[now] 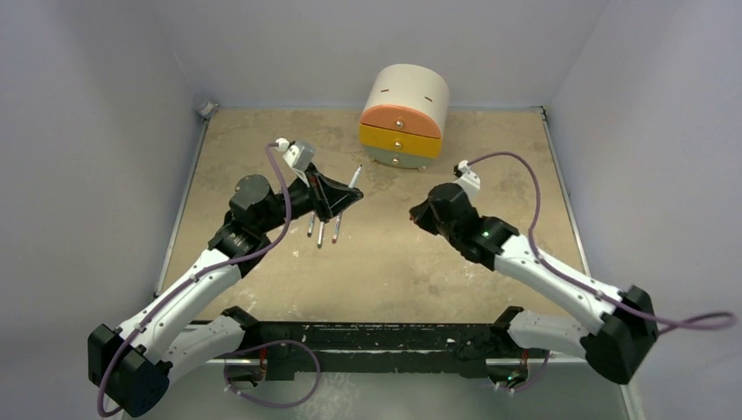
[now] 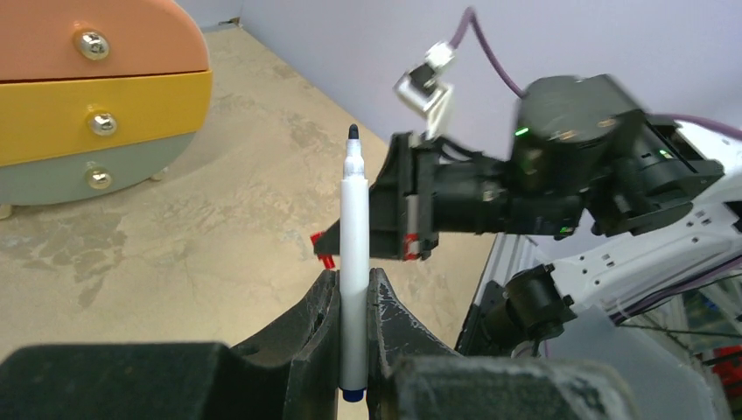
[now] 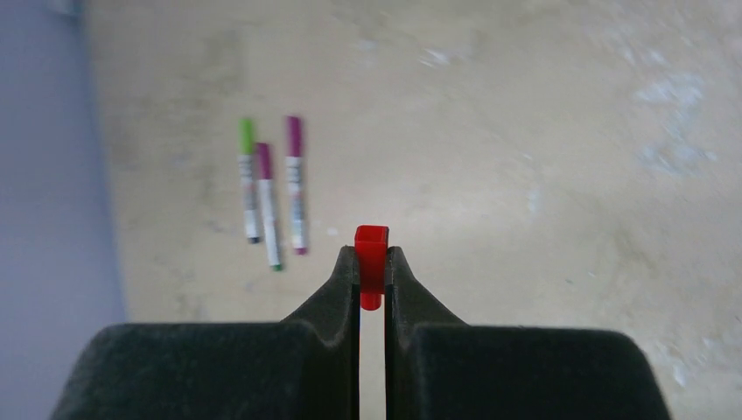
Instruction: Insert the pens into the pen caps
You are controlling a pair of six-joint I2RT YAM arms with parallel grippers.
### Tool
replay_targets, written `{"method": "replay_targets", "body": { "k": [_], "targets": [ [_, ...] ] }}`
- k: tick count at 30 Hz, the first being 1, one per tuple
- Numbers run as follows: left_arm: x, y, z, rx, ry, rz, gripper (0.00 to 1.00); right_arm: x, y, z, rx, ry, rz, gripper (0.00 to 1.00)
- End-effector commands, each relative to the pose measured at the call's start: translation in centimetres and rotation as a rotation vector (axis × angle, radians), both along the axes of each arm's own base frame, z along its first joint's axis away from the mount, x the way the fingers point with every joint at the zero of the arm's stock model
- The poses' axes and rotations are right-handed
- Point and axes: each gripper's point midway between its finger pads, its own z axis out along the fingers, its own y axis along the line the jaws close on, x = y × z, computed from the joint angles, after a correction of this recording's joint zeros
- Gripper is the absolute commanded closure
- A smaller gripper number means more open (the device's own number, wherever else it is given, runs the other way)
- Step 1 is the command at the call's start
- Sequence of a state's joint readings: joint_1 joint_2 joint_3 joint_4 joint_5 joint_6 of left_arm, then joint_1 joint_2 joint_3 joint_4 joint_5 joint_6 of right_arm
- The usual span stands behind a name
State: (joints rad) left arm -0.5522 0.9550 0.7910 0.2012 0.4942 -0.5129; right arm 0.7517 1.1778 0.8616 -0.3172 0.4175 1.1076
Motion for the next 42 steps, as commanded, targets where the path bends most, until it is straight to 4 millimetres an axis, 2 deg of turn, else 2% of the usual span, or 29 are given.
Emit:
{"method": "replay_targets", "body": {
  "k": [1,2,4,7,9,11,14,19,20,21,23,25,31,42],
  "targets": [
    [-0.8,-0.4,2.4,-0.168,-0.002,-0.032,1.0,1.3,2.1,10.5,0.12,-0.404,0.197,1.0],
    [-1.0,-0.4,3.0,-0.223,0.002,-0.037,1.0,1.3,2.5,13.1,0.177,-0.491,0.218,1.0],
    [-1.1,0.3,4.1,-0.358,0.014,-0.012,1.0,0.8,2.6,16.9,0.247,-0.625,0.242,1.0],
    [-1.1,2.0,5.1,-0.533,0.015,0.047,1.0,-0.1,3.3,21.3,0.325,-0.793,0.304,1.0],
    [-1.1,2.4,4.8,-0.56,0.023,0.062,1.0,-0.6,4.0,23.7,0.346,-0.87,0.361,1.0],
    [-1.4,2.3,4.8,-0.565,0.025,0.044,1.0,-1.0,5.3,25.1,0.348,-0.914,0.438,1.0],
    [-2.8,1.7,6.0,-0.585,-0.006,-0.045,1.0,-1.0,6.3,27.5,0.352,-0.982,0.487,1.0],
    [-4.8,0.5,7.1,-0.562,-0.055,-0.157,1.0,-1.4,7.8,29.2,0.384,-1.048,0.563,1.0],
    [-5.0,0.4,7.2,-0.555,-0.064,-0.162,1.0,-1.7,8.0,30.0,0.392,-1.086,0.579,1.0],
    [-5.1,0.3,7.2,-0.546,-0.074,-0.162,1.0,-1.9,8.5,30.0,0.39,-1.093,0.607,1.0],
    [-5.1,0.2,7.2,-0.53,-0.081,-0.159,1.0,-2.3,8.9,31.7,0.409,-1.135,0.638,1.0],
    [-5.3,0.0,7.3,-0.524,-0.086,-0.169,1.0,-2.3,9.4,32.2,0.416,-1.142,0.655,1.0],
    [-5.2,-0.2,7.1,-0.514,-0.079,-0.165,1.0,-2.7,10.1,32.6,0.444,-1.158,0.693,1.0],
    [-4.4,-0.4,7.0,-0.495,-0.067,-0.142,1.0,-3.4,11.2,32.0,0.478,-1.143,0.749,1.0]
  ]
}}
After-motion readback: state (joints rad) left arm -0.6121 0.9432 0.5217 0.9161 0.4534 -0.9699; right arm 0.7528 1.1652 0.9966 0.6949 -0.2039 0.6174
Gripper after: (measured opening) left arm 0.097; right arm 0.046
